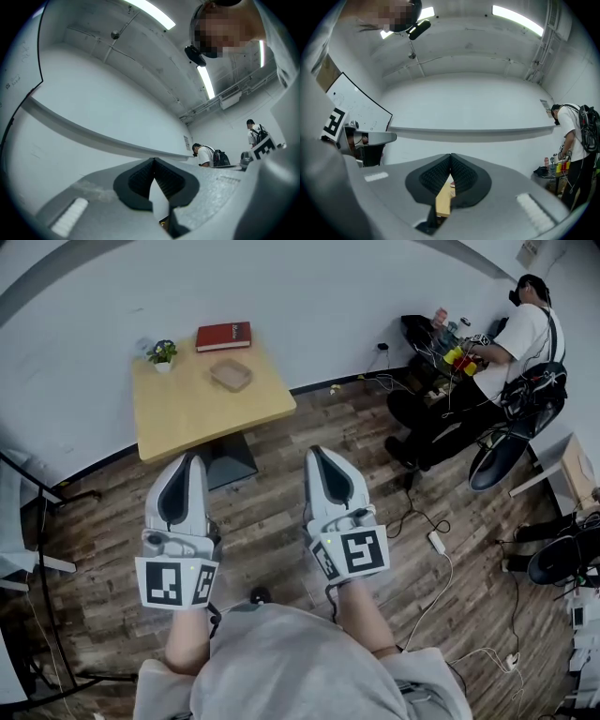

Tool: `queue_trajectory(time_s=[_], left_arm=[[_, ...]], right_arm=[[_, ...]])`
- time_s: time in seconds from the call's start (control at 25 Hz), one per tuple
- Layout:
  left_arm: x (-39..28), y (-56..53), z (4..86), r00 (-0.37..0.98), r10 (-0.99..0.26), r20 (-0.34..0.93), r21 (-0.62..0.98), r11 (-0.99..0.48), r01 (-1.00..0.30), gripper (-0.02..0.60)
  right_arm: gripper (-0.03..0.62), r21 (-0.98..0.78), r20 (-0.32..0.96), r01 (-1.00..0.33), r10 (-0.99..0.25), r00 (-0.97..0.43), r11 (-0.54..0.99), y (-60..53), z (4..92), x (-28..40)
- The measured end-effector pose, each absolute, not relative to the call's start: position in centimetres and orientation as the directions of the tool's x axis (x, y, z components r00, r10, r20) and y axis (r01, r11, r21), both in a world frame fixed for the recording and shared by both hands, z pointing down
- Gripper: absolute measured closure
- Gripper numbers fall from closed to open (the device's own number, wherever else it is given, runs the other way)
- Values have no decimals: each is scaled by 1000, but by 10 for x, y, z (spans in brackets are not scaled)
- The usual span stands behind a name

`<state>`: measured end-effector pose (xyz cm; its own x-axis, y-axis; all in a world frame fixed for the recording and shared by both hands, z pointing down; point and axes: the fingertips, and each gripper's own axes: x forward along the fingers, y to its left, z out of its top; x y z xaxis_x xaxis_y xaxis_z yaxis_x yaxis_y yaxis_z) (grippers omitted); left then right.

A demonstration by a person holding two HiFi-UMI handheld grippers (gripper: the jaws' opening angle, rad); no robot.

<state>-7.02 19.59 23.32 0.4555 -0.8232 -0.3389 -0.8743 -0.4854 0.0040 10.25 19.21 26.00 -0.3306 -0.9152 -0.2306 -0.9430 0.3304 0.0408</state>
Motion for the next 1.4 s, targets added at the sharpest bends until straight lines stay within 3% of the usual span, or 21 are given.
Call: queue_trajectory(time_s=[0.88,1.4], left_arm=[[-94,117,260,454,-843,-288,33,-482,-875,578],[-82,17,242,404,-856,-323,34,-437,-899,578]], right_arm=[[593,10,-165,-945,-932,-324,326,113,288,82],[592,24,-191,-928,-909,-370,372,1,268,94]])
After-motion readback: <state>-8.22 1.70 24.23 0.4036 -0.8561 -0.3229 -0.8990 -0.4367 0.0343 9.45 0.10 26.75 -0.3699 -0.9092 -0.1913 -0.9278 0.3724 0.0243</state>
